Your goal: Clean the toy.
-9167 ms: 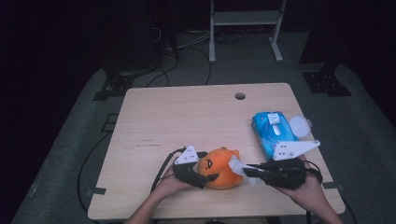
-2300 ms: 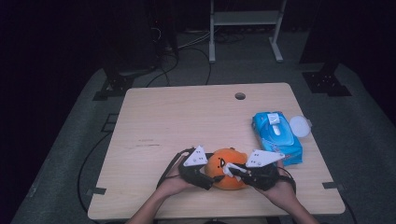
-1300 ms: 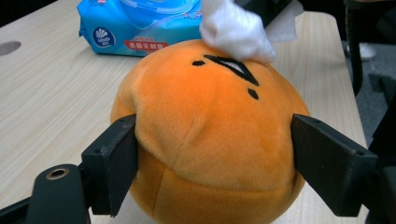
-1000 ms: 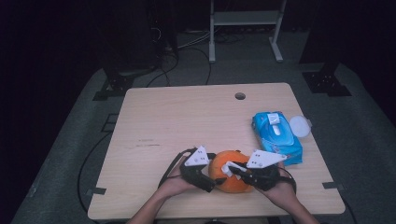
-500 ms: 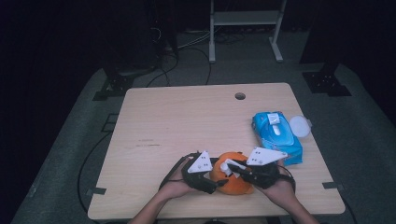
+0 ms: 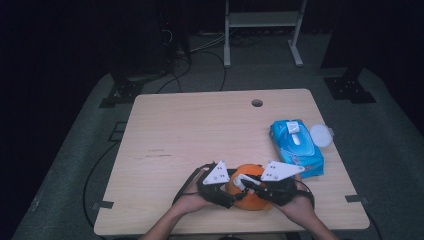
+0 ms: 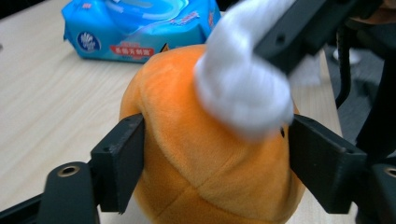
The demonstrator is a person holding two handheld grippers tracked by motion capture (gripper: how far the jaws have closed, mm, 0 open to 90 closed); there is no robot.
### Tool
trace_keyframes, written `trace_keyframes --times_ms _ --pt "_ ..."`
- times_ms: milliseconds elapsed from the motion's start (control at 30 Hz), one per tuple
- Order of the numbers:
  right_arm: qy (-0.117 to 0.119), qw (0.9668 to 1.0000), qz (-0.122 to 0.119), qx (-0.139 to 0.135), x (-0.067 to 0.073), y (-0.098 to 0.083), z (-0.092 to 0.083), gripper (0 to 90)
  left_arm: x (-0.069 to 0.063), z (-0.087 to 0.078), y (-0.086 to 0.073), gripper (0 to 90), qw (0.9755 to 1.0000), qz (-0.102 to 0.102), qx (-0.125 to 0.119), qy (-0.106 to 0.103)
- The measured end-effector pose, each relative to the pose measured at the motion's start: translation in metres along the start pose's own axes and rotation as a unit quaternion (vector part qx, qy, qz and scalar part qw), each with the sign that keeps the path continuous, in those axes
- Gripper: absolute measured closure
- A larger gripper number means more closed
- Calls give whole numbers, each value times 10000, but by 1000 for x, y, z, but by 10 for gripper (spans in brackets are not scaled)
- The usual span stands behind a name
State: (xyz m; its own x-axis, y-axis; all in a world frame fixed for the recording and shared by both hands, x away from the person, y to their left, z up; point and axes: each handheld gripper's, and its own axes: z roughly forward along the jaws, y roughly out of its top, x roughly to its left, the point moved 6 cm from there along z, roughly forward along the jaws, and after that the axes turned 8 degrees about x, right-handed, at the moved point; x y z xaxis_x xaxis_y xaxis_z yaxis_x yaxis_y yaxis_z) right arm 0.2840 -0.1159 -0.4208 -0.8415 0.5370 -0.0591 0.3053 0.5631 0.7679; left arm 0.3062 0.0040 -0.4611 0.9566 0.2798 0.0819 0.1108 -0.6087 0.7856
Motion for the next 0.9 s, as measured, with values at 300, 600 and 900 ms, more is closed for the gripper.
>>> trace_keyframes --times_ms 300,600,900 --pt "-448 9979 468 41 -38 -17 -13 799 -3 -3 -4 272 9999 140 -53 -23" --pt "-170 9996 225 -49 -16 -4 -4 798 -8 -1 -4 269 9991 404 84 0" --pt "-358 9982 475 -35 -35 -13 -10 798 -11 1 1 266 9993 368 -5 45"
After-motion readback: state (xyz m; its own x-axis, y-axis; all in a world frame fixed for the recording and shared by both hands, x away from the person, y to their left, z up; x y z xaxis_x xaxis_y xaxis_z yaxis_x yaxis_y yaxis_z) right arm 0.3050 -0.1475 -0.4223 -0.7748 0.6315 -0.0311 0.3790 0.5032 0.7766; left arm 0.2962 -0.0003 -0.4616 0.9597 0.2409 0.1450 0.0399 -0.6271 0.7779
